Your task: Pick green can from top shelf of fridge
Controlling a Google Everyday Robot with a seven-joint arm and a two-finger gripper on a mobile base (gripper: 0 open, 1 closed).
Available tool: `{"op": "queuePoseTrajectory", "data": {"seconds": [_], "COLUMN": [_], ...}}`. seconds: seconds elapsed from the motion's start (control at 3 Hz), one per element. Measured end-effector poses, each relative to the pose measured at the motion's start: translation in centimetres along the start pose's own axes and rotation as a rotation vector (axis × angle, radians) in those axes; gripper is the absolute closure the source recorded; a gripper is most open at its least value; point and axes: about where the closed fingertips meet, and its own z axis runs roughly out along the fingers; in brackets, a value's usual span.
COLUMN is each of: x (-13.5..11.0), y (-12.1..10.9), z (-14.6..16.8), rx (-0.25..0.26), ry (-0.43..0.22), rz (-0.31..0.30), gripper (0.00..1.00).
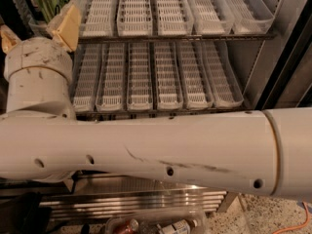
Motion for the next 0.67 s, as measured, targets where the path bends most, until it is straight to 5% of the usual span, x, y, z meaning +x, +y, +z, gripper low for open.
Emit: {"op": "queuePoseTrajectory", "data": {"seconds": [0.67], "x": [-0.41], "y": [-1.41], "z": [-1.39], "rx": [0.028], "ry": [0.009], "rz": [-0.001], "gripper": [0.27]}}
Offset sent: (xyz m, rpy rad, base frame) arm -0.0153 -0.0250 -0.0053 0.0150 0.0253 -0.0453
